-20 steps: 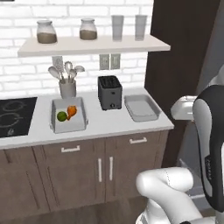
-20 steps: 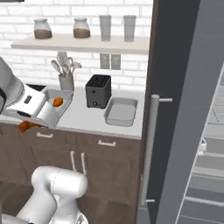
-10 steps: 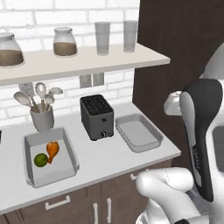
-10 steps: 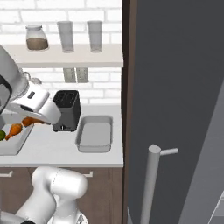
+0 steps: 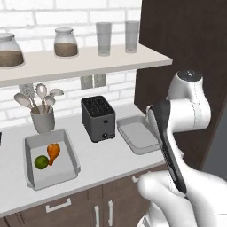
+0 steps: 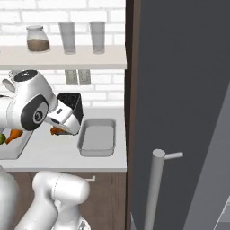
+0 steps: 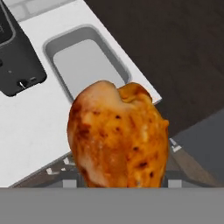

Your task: Place one lime and one chicken drumstick in each tupperware on the nearby counter, to pack two identical lunches.

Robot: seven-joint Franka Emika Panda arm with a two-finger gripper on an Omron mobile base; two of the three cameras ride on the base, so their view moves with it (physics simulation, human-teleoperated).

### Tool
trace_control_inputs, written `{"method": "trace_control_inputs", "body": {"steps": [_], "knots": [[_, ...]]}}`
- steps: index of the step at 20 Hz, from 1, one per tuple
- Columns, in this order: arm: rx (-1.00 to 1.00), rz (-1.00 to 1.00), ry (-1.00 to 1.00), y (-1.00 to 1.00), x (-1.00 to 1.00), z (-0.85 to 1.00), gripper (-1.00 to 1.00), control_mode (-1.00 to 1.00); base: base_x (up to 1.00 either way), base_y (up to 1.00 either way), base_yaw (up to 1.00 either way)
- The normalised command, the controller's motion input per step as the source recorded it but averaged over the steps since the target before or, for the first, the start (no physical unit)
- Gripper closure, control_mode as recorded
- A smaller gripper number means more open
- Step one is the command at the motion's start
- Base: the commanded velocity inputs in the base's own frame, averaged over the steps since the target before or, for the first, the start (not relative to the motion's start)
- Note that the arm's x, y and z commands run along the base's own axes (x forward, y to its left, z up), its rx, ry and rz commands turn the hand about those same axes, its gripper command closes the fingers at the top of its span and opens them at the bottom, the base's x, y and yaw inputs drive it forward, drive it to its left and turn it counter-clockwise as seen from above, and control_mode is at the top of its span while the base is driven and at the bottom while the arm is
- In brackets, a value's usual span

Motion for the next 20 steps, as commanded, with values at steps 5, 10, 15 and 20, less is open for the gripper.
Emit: {"method": "trace_control_inputs", "body": {"steps": [5, 10, 15, 20], "knots": [[0.0, -0.06, 0.0, -0.01, 1.0, -1.0, 1.0, -1.0, 0.0, 0.0, 0.0], [0.0, -0.03, 0.0, -0.14, 1.0, -0.98, 1.0, -1.0, 0.0, 0.0, 0.0], [0.06, -0.02, 0.09, -0.29, 1.0, -0.45, 1.0, -1.0, 0.0, 0.0, 0.0], [0.07, 0.0, 0.12, -0.01, 0.99, -0.05, 1.0, -1.0, 0.0, 0.0, 0.0]]}}
